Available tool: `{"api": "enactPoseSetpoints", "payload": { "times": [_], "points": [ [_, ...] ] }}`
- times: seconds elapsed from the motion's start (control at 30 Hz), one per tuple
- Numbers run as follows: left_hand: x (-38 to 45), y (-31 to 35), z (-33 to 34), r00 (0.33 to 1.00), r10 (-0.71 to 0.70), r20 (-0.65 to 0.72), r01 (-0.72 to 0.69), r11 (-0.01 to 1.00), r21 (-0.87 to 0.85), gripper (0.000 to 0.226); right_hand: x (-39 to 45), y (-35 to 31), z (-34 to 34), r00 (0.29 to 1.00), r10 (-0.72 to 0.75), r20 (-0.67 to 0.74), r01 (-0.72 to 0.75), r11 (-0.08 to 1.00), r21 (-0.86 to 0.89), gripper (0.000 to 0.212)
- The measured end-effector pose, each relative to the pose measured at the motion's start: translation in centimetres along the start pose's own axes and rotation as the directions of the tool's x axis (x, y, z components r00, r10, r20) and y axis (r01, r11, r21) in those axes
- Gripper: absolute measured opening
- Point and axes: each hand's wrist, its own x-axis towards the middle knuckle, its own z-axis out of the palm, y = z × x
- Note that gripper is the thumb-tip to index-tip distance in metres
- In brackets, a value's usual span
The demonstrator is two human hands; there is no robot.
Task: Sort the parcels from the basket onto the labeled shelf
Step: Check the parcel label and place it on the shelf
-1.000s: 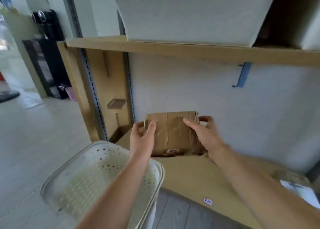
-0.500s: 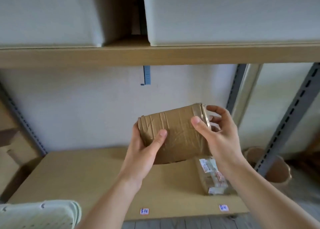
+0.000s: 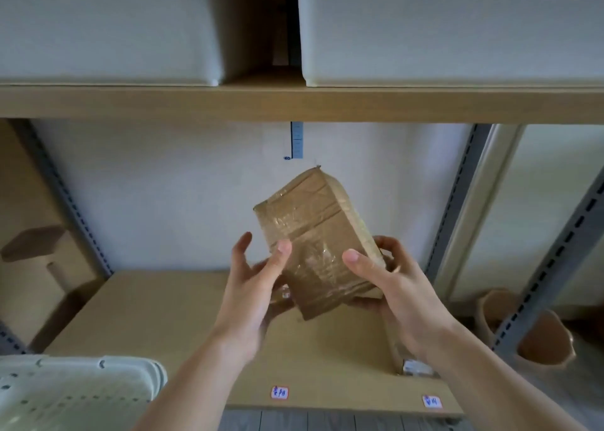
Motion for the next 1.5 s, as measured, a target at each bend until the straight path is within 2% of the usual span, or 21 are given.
{"api": "enactPoseSetpoints", "payload": {
  "times": [0.1,0.2,0.3,0.4,0.43,0.5,0.57,0.6,0.67,0.77,0.8,0.87,0.93,1.0,1.1,1.17,1.23,1.33,1.37,1.43,1.5],
  "points": [
    [0.1,-0.5,0.0,1.000,0.023,0.019,-0.025,0.996,0.084,0.035,0.4,-0.3,0.6,0.999,-0.003,0.036,0.006,0.998,-0.062,0.079],
    [0.5,-0.2,-0.6,0.995,0.100,-0.010,-0.099,0.993,0.065,0.039,0.9,-0.1,0.7,0.994,0.048,0.097,-0.046,0.999,-0.020,0.081],
    [0.4,-0.2,-0.5,0.987,0.151,-0.058,-0.146,0.985,0.088,0.031,0.5,0.2,1.4,0.989,0.042,0.143,-0.052,0.997,0.063,0.065],
    [0.3,-0.6,0.0,0.983,0.167,-0.076,-0.159,0.982,0.105,0.028,-0.1,0.3,2.3,0.981,-0.170,0.090,0.175,0.984,-0.046,0.056],
    [0.2,-0.7,0.0,0.992,0.118,-0.045,-0.114,0.990,0.082,0.031,-0.4,0.3,2.5,0.967,-0.247,0.069,0.255,0.957,-0.139,0.062],
    [0.0,-0.3,-0.3,0.990,-0.102,0.101,0.102,0.995,0.003,0.045,-0.7,0.4,2.8,0.938,-0.343,0.054,0.344,0.899,-0.272,0.069],
    [0.0,0.0,-0.9,0.920,-0.286,0.268,0.316,0.946,-0.077,0.059,-0.8,0.6,2.7,0.922,-0.370,0.114,0.387,0.889,-0.244,0.060],
    [0.1,0.0,-1.1,0.909,-0.305,0.284,0.346,0.932,-0.108,0.060,-0.8,0.7,2.5,0.921,-0.367,0.131,0.386,0.906,-0.173,0.057],
    [0.6,-0.2,-1.3,0.939,-0.252,0.235,0.292,0.944,-0.155,0.064,-0.7,0.7,2.5,0.940,-0.335,0.059,0.337,0.941,-0.029,0.058],
    [0.1,-0.8,-0.9,0.978,-0.144,0.152,0.158,0.984,-0.085,0.083,-0.4,1.1,3.3,0.937,-0.332,-0.110,0.326,0.943,-0.068,0.054],
    [-0.3,-1.1,-0.6,0.981,-0.126,0.148,0.138,0.988,-0.069,0.079,-0.3,1.2,3.6,0.930,-0.349,-0.112,0.334,0.933,-0.130,0.056],
    [-1.0,-1.0,0.2,0.981,-0.091,0.170,0.107,0.990,-0.086,0.052,-0.2,1.3,3.7,0.922,-0.363,-0.136,0.334,0.922,-0.195,0.059],
    [-0.7,-0.9,0.1,0.994,-0.032,0.105,0.043,0.994,-0.105,0.038,0.4,0.9,3.1,0.936,-0.279,-0.213,0.276,0.960,-0.043,0.045],
    [-0.2,-0.8,-0.3,0.993,0.031,0.114,-0.021,0.996,-0.084,0.049,0.4,0.3,2.6,0.961,-0.150,-0.232,0.188,0.971,0.149,0.040],
    [-0.3,-0.8,-0.1,0.959,0.001,0.282,0.059,0.977,-0.204,0.045,-0.1,-0.1,2.9,0.977,-0.112,-0.184,0.135,0.984,0.115,0.017],
    [-0.7,-0.9,0.1,0.950,-0.084,0.301,0.169,0.948,-0.268,0.049,-0.4,0.1,3.4,0.980,-0.121,-0.155,0.127,0.992,0.026,0.012],
    [-0.6,-1.1,0.1,0.952,-0.104,0.286,0.195,0.930,-0.311,0.050,-0.4,0.4,3.1,0.973,-0.195,-0.126,0.184,0.979,-0.092,0.032],
    [-0.4,-1.4,0.2,0.954,-0.098,0.283,0.202,0.908,-0.367,0.047,-0.9,0.6,2.9,0.961,-0.276,0.009,0.259,0.887,-0.382,0.107],
    [-0.4,-1.5,0.2,0.951,-0.102,0.292,0.209,0.907,-0.365,0.049,-1.0,0.5,3.0,0.960,-0.276,0.052,0.272,0.864,-0.424,0.119],
    [-0.7,-1.3,0.1,0.935,-0.109,0.337,0.226,0.916,-0.331,0.054,-0.7,0.2,2.4,0.952,-0.271,0.139,0.304,0.865,-0.398,0.121],
    [-0.9,-0.8,-0.2,0.928,-0.096,0.360,0.213,0.930,-0.301,0.060,-0.2,-0.2,0.9,0.931,-0.253,0.263,0.317,0.918,-0.237,0.104]
  ]
}}
